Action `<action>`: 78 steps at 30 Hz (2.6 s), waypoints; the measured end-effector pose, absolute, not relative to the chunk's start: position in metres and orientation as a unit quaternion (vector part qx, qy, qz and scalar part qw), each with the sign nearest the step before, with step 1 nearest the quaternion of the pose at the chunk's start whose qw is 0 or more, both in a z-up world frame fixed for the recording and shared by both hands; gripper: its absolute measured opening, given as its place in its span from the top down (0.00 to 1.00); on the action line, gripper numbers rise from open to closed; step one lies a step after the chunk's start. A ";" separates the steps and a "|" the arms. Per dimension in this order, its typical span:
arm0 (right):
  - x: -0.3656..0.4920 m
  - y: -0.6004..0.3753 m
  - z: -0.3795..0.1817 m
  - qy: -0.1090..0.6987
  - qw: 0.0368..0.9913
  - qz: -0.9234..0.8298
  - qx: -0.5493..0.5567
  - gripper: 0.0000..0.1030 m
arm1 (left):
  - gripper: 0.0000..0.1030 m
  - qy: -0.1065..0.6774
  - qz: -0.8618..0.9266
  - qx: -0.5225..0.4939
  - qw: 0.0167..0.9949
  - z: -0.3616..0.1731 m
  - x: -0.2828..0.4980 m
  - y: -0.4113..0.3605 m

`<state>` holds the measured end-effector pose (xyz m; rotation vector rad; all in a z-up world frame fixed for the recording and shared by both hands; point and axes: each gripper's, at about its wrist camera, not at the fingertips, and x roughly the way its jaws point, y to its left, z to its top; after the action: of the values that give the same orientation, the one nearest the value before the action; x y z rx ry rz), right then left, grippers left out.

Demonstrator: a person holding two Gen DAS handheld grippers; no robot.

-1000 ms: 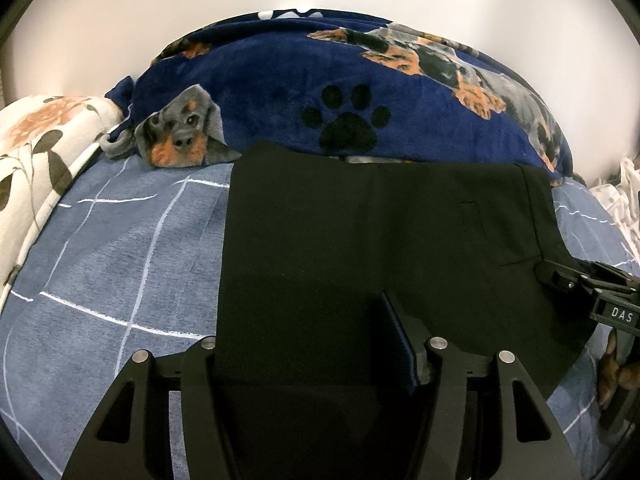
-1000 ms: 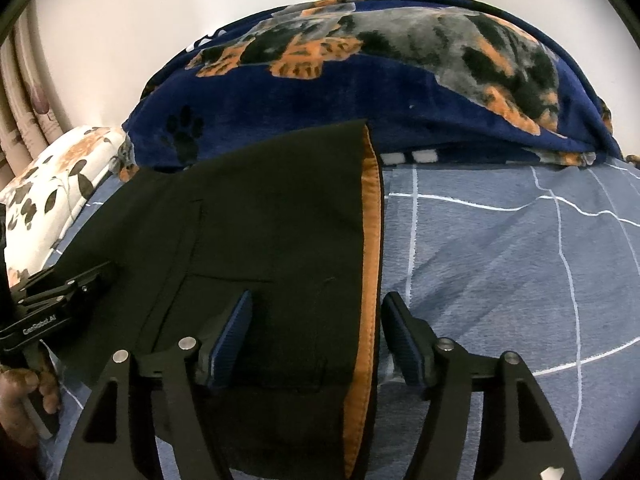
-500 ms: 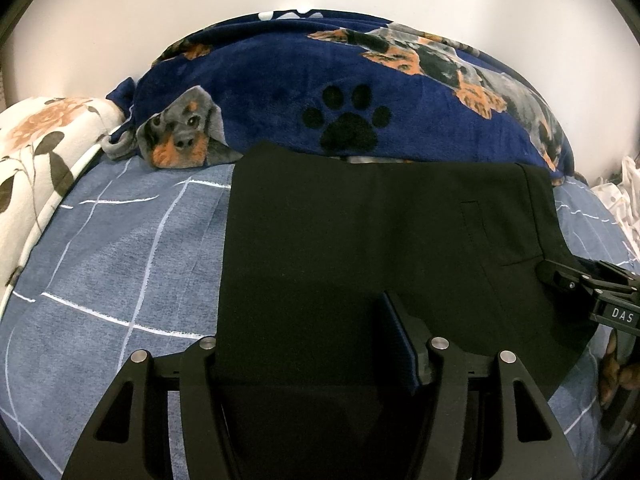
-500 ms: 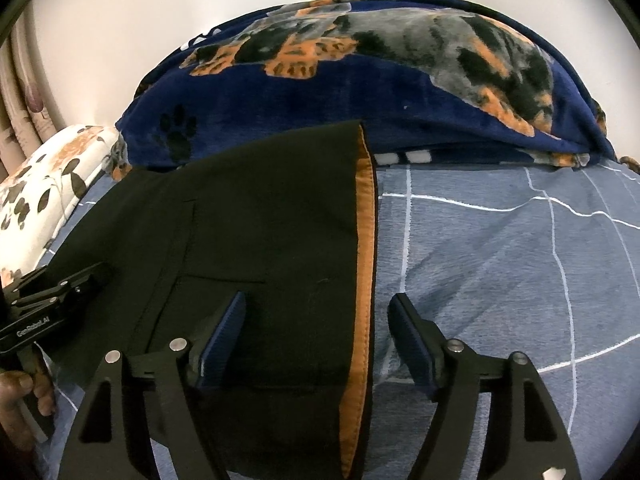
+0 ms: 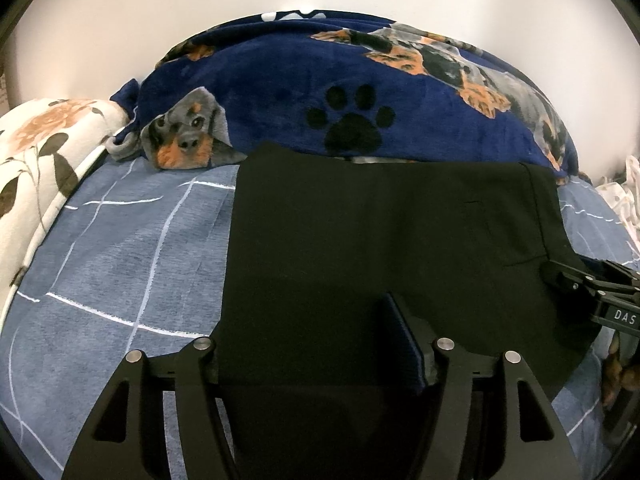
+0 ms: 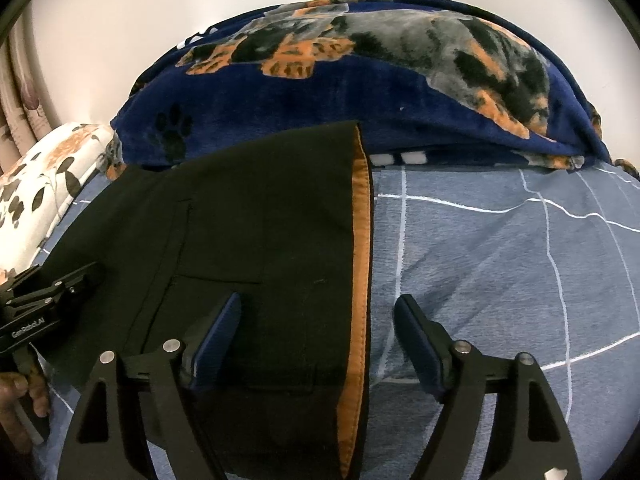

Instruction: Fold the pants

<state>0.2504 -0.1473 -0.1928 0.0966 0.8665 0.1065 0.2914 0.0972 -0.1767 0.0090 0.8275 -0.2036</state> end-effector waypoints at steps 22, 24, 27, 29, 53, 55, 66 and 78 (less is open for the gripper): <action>0.251 -0.146 -0.192 0.419 0.906 0.042 0.038 0.24 | 0.37 0.401 -0.099 0.007 0.911 -0.176 0.291 0.096; 0.251 -0.147 -0.192 0.419 0.906 0.042 0.037 0.24 | 0.37 0.401 -0.099 0.006 0.911 -0.176 0.291 0.096; 0.251 -0.147 -0.192 0.419 0.906 0.042 0.037 0.23 | 0.36 0.401 -0.098 0.007 0.911 -0.176 0.291 0.095; 0.251 -0.148 -0.193 0.419 0.906 0.041 0.036 0.23 | 0.36 0.401 -0.097 0.007 0.911 -0.176 0.291 0.096; 0.253 -0.149 -0.193 0.419 0.906 0.041 0.034 0.21 | 0.33 0.400 -0.092 0.011 0.912 -0.176 0.292 0.099; 0.253 -0.148 -0.193 0.419 0.906 0.040 0.034 0.21 | 0.33 0.400 -0.092 0.011 0.912 -0.176 0.292 0.100; 0.254 -0.150 -0.194 0.419 0.907 0.040 0.032 0.20 | 0.32 0.400 -0.091 0.012 0.912 -0.175 0.293 0.099; 0.255 -0.148 -0.194 0.419 0.906 0.040 0.031 0.20 | 0.32 0.400 -0.092 0.013 0.912 -0.174 0.293 0.099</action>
<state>0.2548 -0.1479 -0.1937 0.0632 0.8655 0.0835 0.2926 0.0989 -0.1744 0.0266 0.8244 -0.1894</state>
